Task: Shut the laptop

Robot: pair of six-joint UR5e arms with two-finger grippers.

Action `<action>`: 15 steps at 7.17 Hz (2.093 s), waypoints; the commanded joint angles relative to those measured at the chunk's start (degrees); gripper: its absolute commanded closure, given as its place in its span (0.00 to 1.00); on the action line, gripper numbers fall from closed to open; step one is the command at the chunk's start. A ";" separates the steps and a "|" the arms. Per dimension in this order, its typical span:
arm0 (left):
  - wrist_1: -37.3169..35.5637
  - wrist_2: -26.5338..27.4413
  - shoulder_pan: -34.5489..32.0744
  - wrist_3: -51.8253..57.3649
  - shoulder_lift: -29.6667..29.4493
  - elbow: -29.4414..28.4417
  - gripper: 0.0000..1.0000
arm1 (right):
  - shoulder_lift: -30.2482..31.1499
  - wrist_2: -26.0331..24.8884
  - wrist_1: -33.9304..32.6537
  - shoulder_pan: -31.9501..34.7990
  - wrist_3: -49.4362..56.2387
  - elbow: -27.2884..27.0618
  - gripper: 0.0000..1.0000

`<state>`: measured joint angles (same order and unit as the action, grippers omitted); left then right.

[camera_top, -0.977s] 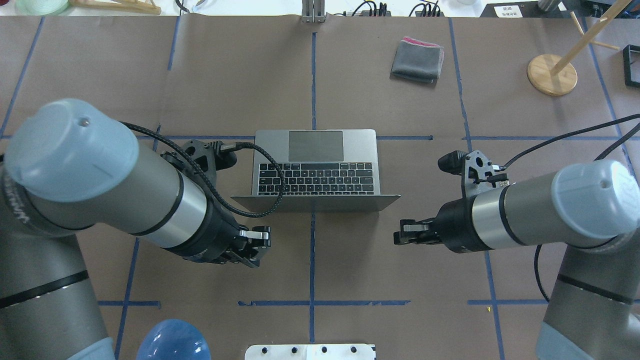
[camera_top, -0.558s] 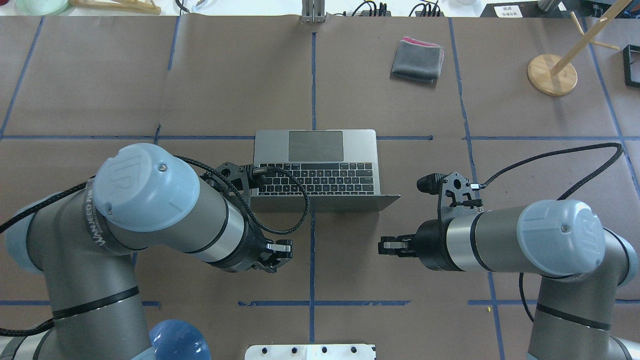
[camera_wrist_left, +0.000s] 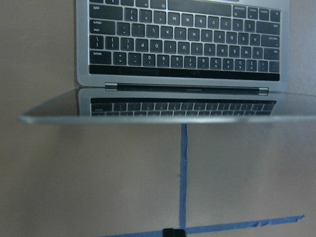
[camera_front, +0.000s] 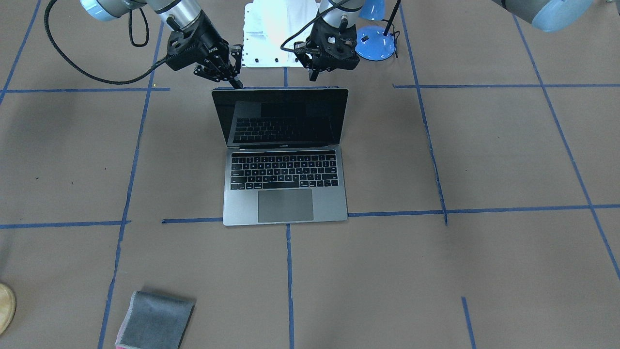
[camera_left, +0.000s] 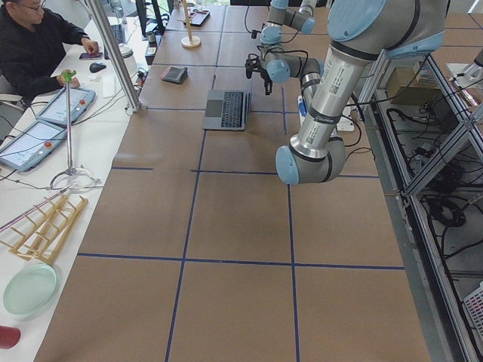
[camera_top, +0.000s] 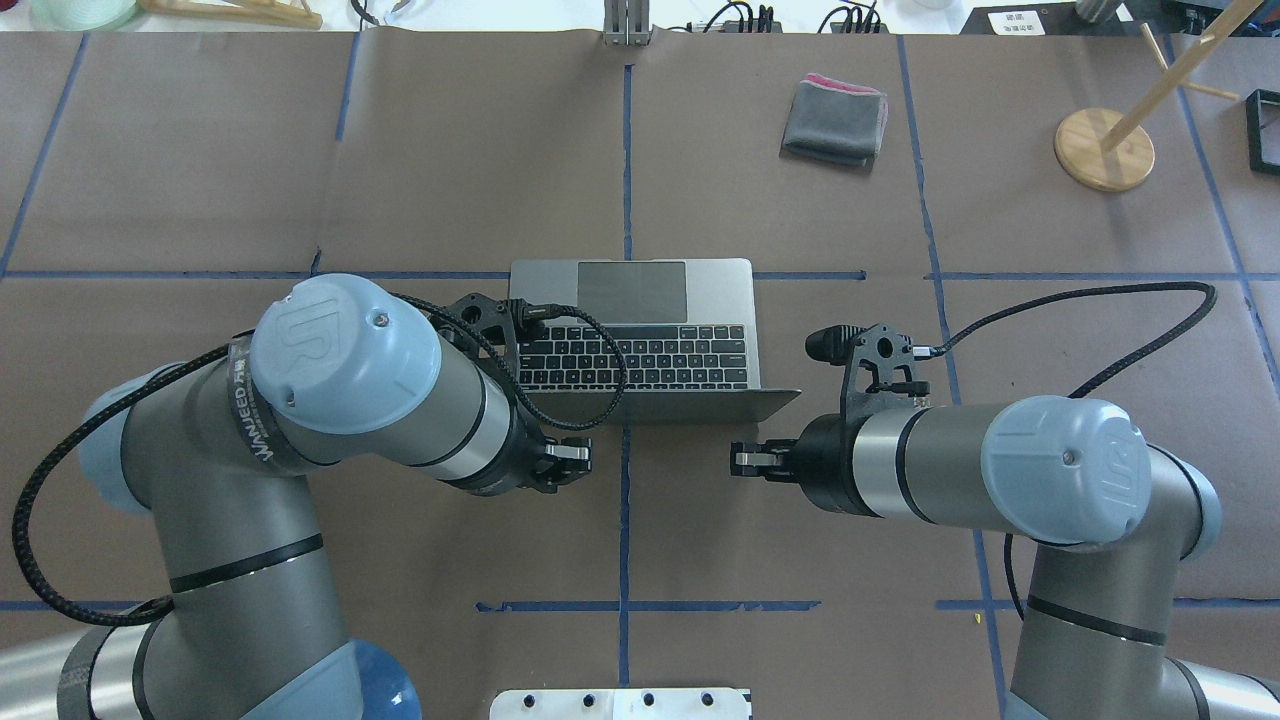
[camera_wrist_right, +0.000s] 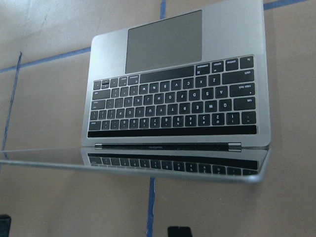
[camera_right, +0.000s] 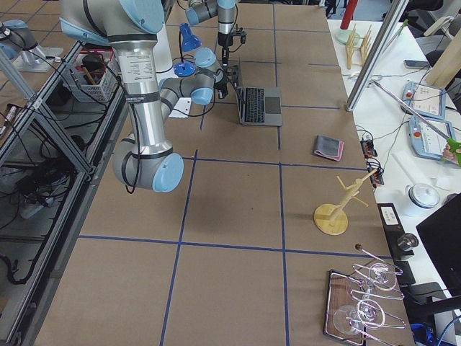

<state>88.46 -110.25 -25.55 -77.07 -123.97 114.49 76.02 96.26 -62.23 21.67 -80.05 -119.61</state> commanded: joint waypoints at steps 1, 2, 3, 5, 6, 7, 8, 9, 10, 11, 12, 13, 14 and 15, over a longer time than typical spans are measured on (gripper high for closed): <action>4.69 0.12 -3.35 0.17 -0.65 -3.82 1.00 | -3.57 -1.07 -0.08 2.83 0.42 3.39 0.99; 4.70 0.03 -5.20 0.08 -2.31 -5.93 1.00 | -5.94 -1.07 0.01 4.59 0.42 4.81 0.99; 4.96 -0.14 -7.04 0.08 -4.42 -8.56 1.00 | -7.71 -0.99 -0.08 5.91 0.42 6.30 0.99; 5.40 -0.32 -9.16 2.09 -5.23 -10.68 1.00 | -10.61 -0.72 0.01 8.99 0.51 10.51 0.99; 5.66 -0.32 -9.52 2.80 -6.19 -12.87 1.00 | -12.80 -0.55 0.10 10.31 1.12 14.19 0.99; 8.28 -0.23 -9.61 2.80 -6.98 -15.59 1.00 | -15.08 -0.55 0.10 11.02 1.30 18.14 0.99; 10.22 -0.32 -9.96 2.80 -7.16 -17.88 1.00 | -16.06 -0.46 0.18 11.54 1.82 20.79 1.00; 11.54 -0.23 -10.05 3.06 -7.25 -19.64 1.00 | -16.25 -0.28 0.27 11.64 2.78 22.65 1.00; 14.17 -0.23 -10.31 3.15 -7.42 -22.70 1.00 | -18.25 -0.28 0.27 11.73 2.79 24.84 1.00; 16.80 -0.23 -10.84 3.15 -9.08 -27.09 1.00 | -19.66 -0.28 0.27 11.73 2.79 27.21 1.00; 18.74 -0.23 -11.19 3.33 -9.97 -30.26 1.00 | -20.11 -0.20 0.36 11.64 2.79 28.63 1.00; 19.81 -0.23 -11.28 3.50 -10.06 -31.60 1.00 | -20.47 0.68 0.45 11.73 2.88 30.21 1.00; 19.82 -0.23 -11.54 3.59 -10.76 -33.00 1.00 | -21.51 0.86 0.53 11.73 2.97 32.49 1.00; 19.90 -0.23 -11.54 4.03 -12.16 -35.28 1.00 | -22.65 0.95 0.54 11.73 3.06 34.77 1.00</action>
<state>108.05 -110.48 -36.97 -73.42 -134.81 81.68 54.63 96.97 -61.74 33.38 -77.10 -87.55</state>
